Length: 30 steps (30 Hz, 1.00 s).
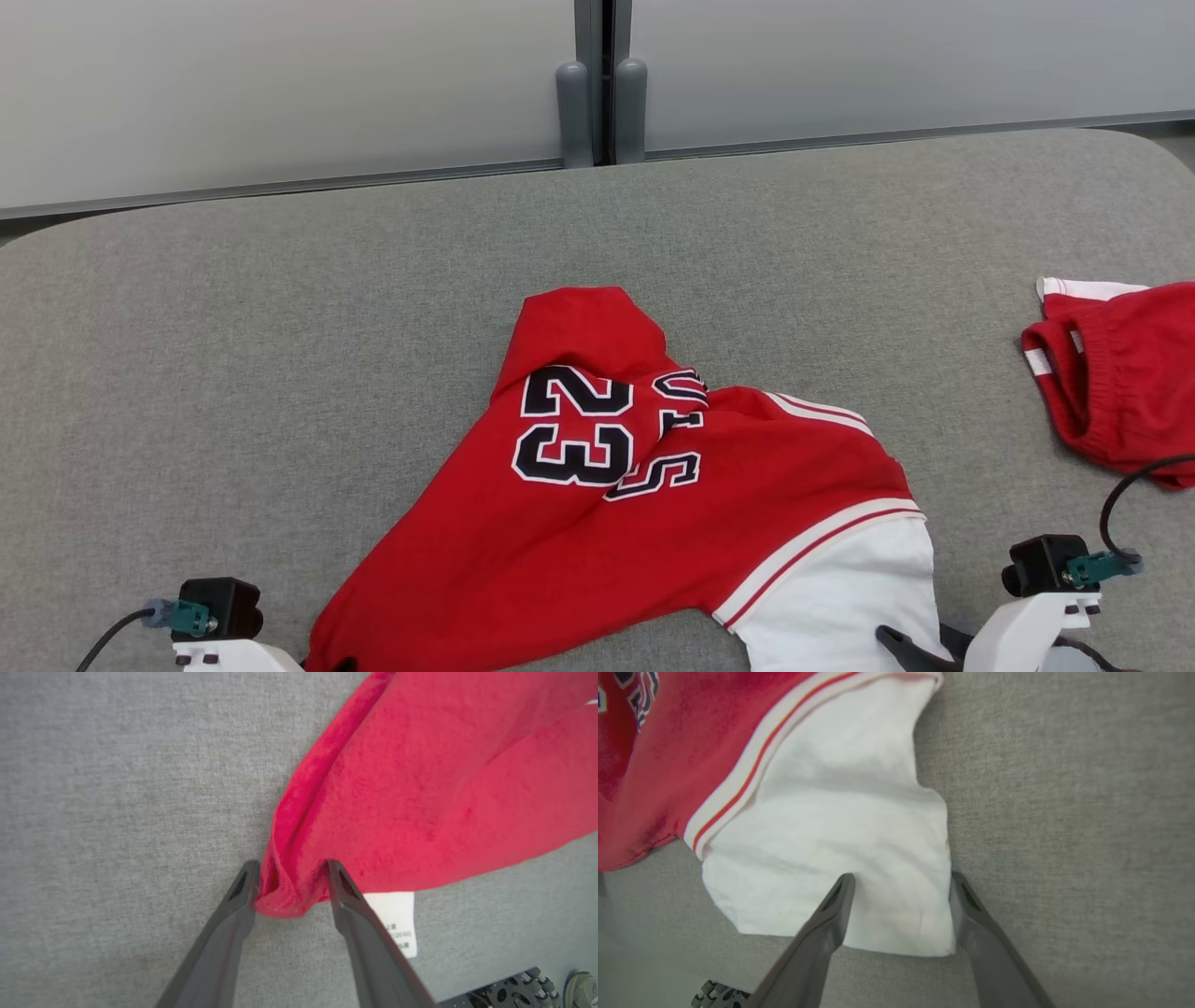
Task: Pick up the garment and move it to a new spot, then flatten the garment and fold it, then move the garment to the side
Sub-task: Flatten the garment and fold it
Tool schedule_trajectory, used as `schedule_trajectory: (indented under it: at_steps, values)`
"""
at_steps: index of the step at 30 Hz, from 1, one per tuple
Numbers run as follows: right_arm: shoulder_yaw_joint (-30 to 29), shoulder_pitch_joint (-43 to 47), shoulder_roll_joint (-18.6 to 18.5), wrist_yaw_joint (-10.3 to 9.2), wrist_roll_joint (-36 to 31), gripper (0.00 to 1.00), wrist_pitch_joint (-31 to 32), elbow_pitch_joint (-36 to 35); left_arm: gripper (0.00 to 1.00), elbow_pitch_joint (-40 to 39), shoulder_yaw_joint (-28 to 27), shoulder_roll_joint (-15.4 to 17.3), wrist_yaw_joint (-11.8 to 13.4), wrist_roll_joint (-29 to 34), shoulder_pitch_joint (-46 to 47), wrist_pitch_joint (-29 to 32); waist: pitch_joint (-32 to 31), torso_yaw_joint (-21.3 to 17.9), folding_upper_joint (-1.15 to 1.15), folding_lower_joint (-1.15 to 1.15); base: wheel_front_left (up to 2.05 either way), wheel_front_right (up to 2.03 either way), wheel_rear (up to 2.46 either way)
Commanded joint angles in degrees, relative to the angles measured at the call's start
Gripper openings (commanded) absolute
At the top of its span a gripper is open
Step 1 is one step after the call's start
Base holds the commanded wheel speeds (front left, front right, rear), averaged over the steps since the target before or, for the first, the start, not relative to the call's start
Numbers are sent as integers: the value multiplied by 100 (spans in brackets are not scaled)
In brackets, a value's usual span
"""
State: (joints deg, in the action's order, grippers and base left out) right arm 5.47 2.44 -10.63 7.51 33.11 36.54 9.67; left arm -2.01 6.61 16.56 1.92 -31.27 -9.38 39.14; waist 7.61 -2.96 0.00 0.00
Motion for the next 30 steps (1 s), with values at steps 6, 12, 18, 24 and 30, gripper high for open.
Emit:
schedule_trajectory:
  at_steps: [6,12,18,24,30]
  values:
    - [382,-44,180,5,132,0,-79,240,0,-56,52,38,-78,-91,-66,23,-61,-2,0,0,0,0,0]
    - [439,-218,-34,3,134,0,-556,150,0,-111,58,61,-88,-83,-98,-46,-154,-32,0,0,0,0,0]
    - [482,-249,-182,3,256,0,-908,-72,0,-226,25,99,-71,-43,-181,-172,-384,-87,0,0,0,0,0]
    - [529,-172,-343,2,777,0,-1246,-674,0,-547,-56,145,-96,54,-69,-470,-513,-108,0,0,0,0,0]
    - [618,-446,-569,3,1236,0,-1641,-1153,0,-678,-129,262,-205,163,363,-756,-382,-158,0,0,0,0,0]
